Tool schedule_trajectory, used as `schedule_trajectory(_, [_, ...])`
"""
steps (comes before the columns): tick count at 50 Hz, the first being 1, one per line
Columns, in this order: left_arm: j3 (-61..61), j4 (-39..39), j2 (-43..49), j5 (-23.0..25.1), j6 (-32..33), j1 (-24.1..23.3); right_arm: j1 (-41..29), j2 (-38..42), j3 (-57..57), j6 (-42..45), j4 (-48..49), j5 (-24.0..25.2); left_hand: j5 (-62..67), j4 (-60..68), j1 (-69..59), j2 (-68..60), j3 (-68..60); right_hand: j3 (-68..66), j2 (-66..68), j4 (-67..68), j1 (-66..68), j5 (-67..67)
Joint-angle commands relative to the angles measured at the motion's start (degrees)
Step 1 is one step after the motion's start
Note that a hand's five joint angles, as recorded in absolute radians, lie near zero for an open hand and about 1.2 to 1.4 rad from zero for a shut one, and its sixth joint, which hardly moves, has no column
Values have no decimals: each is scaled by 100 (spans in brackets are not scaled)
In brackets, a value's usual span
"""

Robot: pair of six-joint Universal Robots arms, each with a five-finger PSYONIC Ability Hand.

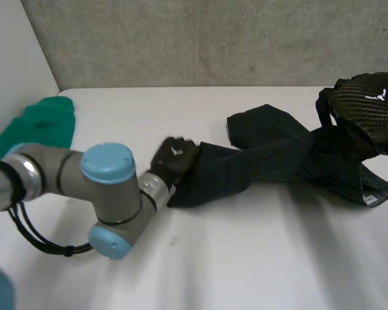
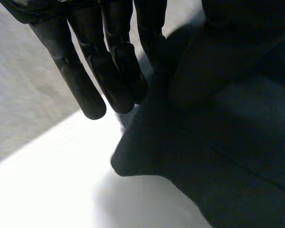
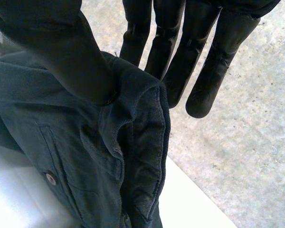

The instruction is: Fold the laundry.

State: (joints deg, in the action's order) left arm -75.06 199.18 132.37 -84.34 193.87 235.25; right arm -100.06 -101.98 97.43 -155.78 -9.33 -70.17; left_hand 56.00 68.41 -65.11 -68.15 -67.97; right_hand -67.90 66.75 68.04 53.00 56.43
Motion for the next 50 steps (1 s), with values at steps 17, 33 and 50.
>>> schedule_trajectory(17, [-1591, -1382, -5160, -891, 98, 645, -23, 564, -1525, 109, -763, 30, 1400, 1159, -1489, -1185, -1203, -1210, 1325, 1196, 2700, 1357])
schedule_trajectory(33, [-1530, -1435, -2799, -900, 309, 812, -251, 3139, -2052, -119, -1122, -111, 1400, 1159, -1489, -1185, -1203, -234, 348, 219, 1724, 380])
schedule_trajectory(50, [-1283, -1426, -2014, -900, 406, 830, -339, 4001, -2597, -137, -1756, -111, 1400, 1159, -1489, -1185, -1203, 3645, -3530, -3659, -2155, -3498])
